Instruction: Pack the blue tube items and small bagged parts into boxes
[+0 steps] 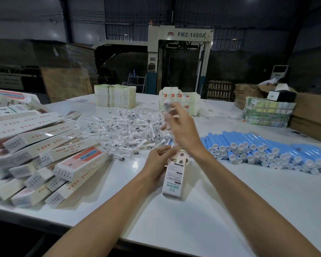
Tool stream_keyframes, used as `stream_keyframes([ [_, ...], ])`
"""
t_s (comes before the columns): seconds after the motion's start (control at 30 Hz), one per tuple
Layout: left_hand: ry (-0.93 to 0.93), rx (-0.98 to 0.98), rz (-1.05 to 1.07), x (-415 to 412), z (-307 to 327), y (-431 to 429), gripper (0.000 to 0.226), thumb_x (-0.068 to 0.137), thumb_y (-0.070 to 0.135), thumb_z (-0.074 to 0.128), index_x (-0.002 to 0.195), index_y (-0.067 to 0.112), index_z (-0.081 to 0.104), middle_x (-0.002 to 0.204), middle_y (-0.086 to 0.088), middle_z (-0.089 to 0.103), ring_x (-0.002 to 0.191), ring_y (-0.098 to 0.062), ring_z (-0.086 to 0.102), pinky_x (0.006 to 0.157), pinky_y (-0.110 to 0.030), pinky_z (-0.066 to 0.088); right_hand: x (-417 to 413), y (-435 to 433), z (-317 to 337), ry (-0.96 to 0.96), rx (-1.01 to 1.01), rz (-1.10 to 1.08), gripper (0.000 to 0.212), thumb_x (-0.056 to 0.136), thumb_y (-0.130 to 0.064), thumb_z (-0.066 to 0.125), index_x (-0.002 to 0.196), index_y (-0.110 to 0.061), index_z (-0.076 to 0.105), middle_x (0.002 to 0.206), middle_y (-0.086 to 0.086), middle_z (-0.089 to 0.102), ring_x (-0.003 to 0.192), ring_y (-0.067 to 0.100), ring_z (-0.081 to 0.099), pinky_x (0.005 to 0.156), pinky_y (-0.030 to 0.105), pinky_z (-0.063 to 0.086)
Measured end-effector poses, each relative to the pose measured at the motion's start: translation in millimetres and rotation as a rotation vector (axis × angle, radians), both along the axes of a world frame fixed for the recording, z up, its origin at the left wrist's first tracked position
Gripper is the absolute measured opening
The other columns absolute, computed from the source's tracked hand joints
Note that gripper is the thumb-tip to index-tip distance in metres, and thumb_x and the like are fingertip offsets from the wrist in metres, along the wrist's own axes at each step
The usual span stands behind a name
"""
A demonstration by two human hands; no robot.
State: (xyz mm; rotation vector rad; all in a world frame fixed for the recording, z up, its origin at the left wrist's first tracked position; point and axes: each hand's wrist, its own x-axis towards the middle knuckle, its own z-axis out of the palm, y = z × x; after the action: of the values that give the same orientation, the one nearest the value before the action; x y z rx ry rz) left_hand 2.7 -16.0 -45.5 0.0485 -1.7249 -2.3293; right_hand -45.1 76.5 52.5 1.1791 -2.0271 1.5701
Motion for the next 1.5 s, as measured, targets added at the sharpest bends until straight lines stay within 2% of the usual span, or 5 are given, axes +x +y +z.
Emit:
stream_keyframes([
  [0.17, -0.034, -0.004, -0.028, -3.5, 1.0, -3.7, 0.033, 0.097, 0.026, 0.079, 0.126, 0.01, 0.076, 0.118, -0.024, 0.078, 0.119, -0.053, 0.07, 0.104, -0.068, 0.054, -40.8, 72.7, 10.9, -0.122, -0.012, -0.217, 0.026, 0.11, -0.023, 0.051, 0.133, -0.024, 0.064, 0.103, 0.005, 0.061, 0.076, 0.013, 0.06, 0.074, 0.028, 0.053],
  [0.5, -0.005, 0.0, -0.083, -2.7, 2.9, -2.5, 0.052, 0.085, 0.033, 0.089, 0.132, 0.016, 0.075, 0.123, -0.022, 0.077, 0.12, -0.051, 0.07, 0.107, -0.069, 0.052, -48.4, 115.3, 32.2, -0.175, 0.187, -0.044, 0.016, 0.084, -0.007, 0.085, 0.095, -0.01, 0.075, 0.088, 0.011, 0.077, 0.076, 0.017, 0.072, 0.076, 0.025, 0.059],
  [0.8, 0.056, -0.079, -0.114, -1.0, 4.5, -3.5, 0.051, 0.084, 0.04, 0.089, 0.131, 0.022, 0.077, 0.126, -0.021, 0.077, 0.119, -0.05, 0.071, 0.109, -0.074, 0.047, -40.9, 79.6, 44.3, -0.083, 0.534, -0.009, 0.023, 0.082, -0.011, 0.088, 0.1, -0.011, 0.074, 0.095, 0.002, 0.077, 0.087, 0.01, 0.072, 0.076, 0.021, 0.056],
  [1.37, 0.048, -0.049, -0.063, -1.9, 3.4, -5.9, 0.048, 0.083, 0.036, 0.087, 0.127, 0.019, 0.079, 0.123, -0.023, 0.077, 0.122, -0.055, 0.066, 0.111, -0.072, 0.045, -39.1, 67.8, 0.6, 0.023, 0.352, -0.102, 0.01, 0.094, -0.024, 0.077, 0.096, -0.015, 0.075, 0.09, -0.004, 0.075, 0.09, 0.011, 0.071, 0.088, 0.045, 0.058],
  [1.5, 0.051, -0.047, -0.048, -3.6, 2.0, -6.1, 0.045, 0.082, 0.038, 0.087, 0.123, 0.021, 0.08, 0.12, -0.021, 0.078, 0.121, -0.056, 0.066, 0.107, -0.067, 0.05, -35.8, 66.1, -19.3, 0.048, 0.329, -0.115, 0.019, 0.102, -0.025, 0.067, 0.104, -0.011, 0.079, 0.11, 0.001, 0.068, 0.105, 0.015, 0.063, 0.096, 0.04, 0.052],
])
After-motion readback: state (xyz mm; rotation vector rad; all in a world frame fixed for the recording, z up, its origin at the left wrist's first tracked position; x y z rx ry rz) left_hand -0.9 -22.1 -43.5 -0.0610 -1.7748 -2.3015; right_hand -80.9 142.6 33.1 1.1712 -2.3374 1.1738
